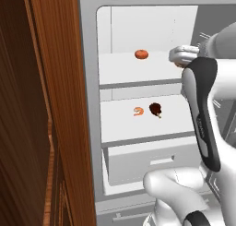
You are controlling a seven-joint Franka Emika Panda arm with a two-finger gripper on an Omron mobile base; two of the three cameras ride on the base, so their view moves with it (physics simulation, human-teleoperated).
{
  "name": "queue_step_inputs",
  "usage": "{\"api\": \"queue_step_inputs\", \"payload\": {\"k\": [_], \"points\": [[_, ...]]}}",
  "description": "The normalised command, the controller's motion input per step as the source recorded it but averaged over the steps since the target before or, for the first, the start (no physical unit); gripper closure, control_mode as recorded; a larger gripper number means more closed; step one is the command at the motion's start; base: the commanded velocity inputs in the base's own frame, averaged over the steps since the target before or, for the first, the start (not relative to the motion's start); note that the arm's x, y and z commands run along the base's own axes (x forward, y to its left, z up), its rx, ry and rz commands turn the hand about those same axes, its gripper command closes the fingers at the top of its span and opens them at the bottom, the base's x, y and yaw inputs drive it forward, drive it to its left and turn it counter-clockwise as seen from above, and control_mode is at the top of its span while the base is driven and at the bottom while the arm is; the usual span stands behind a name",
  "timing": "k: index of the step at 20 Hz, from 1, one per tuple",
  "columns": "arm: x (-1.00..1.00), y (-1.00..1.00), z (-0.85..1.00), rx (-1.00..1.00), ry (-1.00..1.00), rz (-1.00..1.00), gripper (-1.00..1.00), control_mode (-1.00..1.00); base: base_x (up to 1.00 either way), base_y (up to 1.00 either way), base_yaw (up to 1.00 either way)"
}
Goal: Transport the steak and onion to the fridge. Place the steak on the rack containing meat and place the onion on the rack containing the vegetable, ensuring meats and vegetables are on different racks.
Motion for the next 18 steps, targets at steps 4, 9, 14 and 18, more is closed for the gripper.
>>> {"api": "queue_step_inputs", "payload": {"k": [4, 9, 14, 18], "points": [[0.78, 0.0, -0.07, 0.0, -0.09, 0.04, 1.0, -1.0, 0.0, 0.0, 0.0], [0.71, 0.0, -0.27, 0.0, -0.03, 0.05, 1.0, -1.0, 0.0, 0.0, 0.0], [0.69, 0.0, -0.27, 0.0, 0.01, 0.01, 1.0, -1.0, 0.0, 0.0, 0.0], [0.76, 0.0, -0.15, 0.0, 0.11, 0.0, 1.0, -1.0, 0.0, 0.0, 0.0]]}}
